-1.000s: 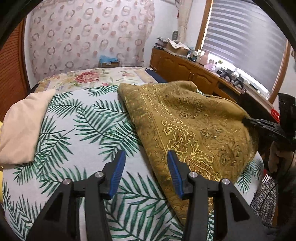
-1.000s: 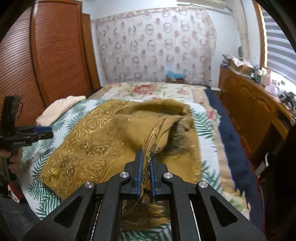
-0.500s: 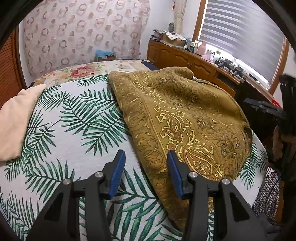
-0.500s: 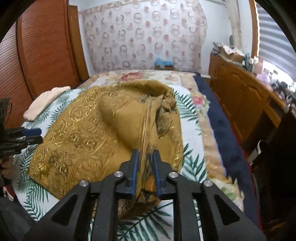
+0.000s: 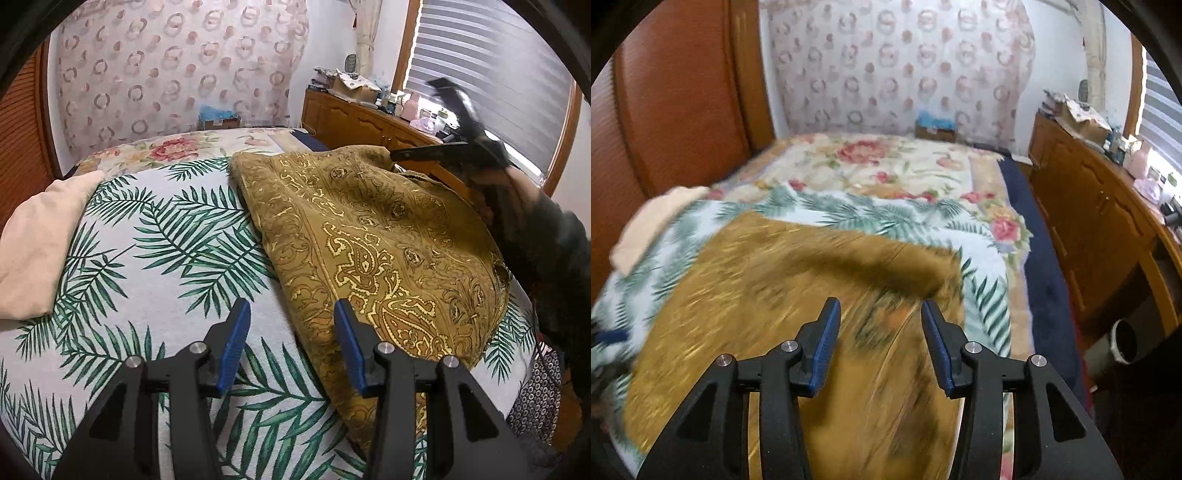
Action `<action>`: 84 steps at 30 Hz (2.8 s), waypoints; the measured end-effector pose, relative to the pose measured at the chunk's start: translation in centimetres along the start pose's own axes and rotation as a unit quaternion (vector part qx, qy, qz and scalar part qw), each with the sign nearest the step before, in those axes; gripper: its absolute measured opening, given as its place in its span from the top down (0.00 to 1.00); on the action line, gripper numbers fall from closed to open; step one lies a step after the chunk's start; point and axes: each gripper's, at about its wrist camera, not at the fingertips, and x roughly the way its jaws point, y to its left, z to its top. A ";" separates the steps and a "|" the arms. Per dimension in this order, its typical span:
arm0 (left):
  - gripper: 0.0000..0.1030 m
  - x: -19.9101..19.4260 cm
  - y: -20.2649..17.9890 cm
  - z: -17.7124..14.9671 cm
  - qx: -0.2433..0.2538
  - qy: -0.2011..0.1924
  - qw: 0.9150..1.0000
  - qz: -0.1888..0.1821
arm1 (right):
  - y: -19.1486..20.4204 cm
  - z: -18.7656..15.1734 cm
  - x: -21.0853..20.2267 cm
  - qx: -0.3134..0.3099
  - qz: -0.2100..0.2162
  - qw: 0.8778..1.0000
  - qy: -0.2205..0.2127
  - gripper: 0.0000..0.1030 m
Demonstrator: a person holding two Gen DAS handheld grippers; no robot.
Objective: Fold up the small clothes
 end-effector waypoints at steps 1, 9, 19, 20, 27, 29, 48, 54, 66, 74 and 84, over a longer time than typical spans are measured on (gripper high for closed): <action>0.55 0.0 0.1 -0.1 0.000 0.001 1.000 -0.002 | -0.3 0.6 1.2 -0.007 -0.029 1.000 0.008 0.55; 0.55 0.4 -0.1 -0.6 0.000 0.009 1.000 -0.010 | -2.5 1.3 5.5 0.033 0.023 0.998 0.054 0.49; 0.55 0.8 -0.4 -0.7 0.000 0.013 1.000 -0.012 | -2.2 4.4 1.4 0.032 -0.040 0.997 -0.052 0.95; 0.55 0.7 -0.6 -0.8 0.002 0.013 1.000 -0.013 | -2.1 4.8 1.9 0.022 -0.076 0.996 -0.031 0.92; 0.55 0.5 -1.2 -0.7 0.011 0.013 1.000 -0.013 | -2.0 3.3 -0.3 0.011 -0.074 0.997 -0.003 0.55; 0.55 0.6 -1.2 -0.7 0.011 0.014 1.000 -0.012 | -1.4 2.1 -2.0 0.006 -0.052 0.999 -0.011 0.48; 0.55 1.0 -2.1 -1.3 0.021 0.037 0.999 -0.019 | 2.3 -12.8 -9.2 0.032 -0.013 0.999 0.009 0.45; 0.55 0.5 -2.0 -1.8 0.016 0.044 0.999 -0.028 | 1.2 -14.7 -9.6 0.078 0.024 0.997 0.019 0.45; 0.55 -0.5 -2.2 -3.3 0.002 0.062 0.995 -0.075 | 2.0 -16.5 -9.9 0.080 0.033 0.996 0.035 0.44; 0.55 -0.5 -3.0 -3.6 0.016 0.067 0.996 -0.061 | 2.2 -17.2 -10.1 0.083 0.014 0.996 0.038 0.44; 0.93 -1.1 -3.6 -3.4 0.016 0.057 0.991 -0.117 | 3.6 -18.0 -10.4 0.059 0.029 0.997 0.027 0.59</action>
